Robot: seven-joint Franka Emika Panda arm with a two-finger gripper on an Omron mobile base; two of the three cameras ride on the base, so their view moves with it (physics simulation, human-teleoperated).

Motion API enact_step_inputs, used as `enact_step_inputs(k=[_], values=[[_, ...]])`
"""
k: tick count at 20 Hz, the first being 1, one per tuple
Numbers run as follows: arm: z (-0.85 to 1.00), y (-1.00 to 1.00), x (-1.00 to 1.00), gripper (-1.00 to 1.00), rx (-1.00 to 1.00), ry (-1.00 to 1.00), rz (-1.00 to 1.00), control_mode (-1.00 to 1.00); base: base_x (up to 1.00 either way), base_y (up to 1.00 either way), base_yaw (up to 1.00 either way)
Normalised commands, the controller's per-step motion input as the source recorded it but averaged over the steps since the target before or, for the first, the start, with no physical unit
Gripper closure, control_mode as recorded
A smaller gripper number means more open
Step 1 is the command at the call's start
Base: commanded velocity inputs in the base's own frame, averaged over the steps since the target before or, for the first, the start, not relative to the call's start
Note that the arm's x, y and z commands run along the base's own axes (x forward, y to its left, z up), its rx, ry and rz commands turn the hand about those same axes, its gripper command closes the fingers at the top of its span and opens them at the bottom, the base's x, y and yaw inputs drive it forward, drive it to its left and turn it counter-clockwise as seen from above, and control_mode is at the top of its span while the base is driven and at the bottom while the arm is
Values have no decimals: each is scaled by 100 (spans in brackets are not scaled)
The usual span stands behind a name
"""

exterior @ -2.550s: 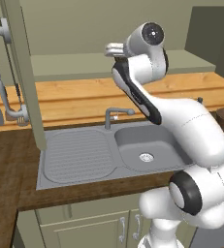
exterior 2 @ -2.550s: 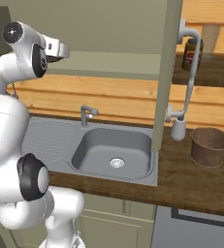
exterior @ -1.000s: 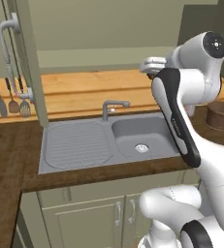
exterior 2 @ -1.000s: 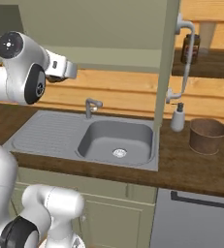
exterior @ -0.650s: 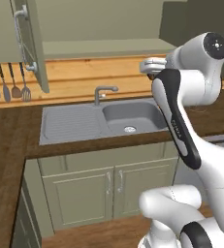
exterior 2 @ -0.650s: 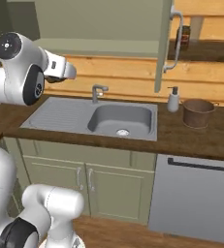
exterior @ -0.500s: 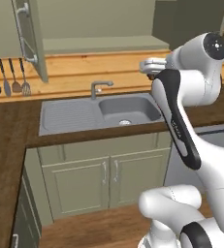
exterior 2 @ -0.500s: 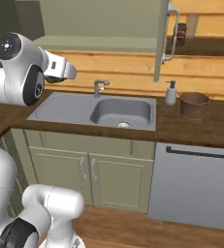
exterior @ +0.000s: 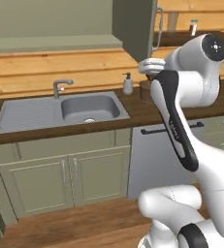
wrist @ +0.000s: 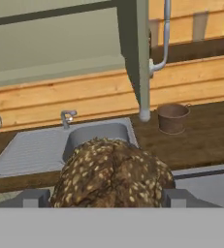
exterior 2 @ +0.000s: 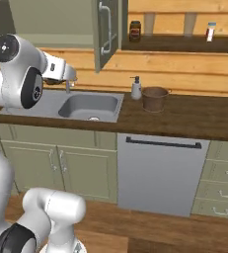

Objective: Open the cabinet, pick up the bread from the cabinet and place it in the basket. Then move the basket to the dining counter.

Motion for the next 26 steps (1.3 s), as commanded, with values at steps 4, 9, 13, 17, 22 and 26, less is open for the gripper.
enact_step_inputs(k=[4,9,13,17,22,26], values=[[0,0,0,100,0,0,0,100,1,-100,0],[0,0,0,100,0,0,0,100,17,-100,1],[0,0,0,100,0,0,0,100,87,-86,1],[0,0,0,100,0,0,0,100,100,-14,8],[0,0,0,100,0,0,0,100,99,0,12],[0,0,0,100,0,0,0,100,71,3,13]])
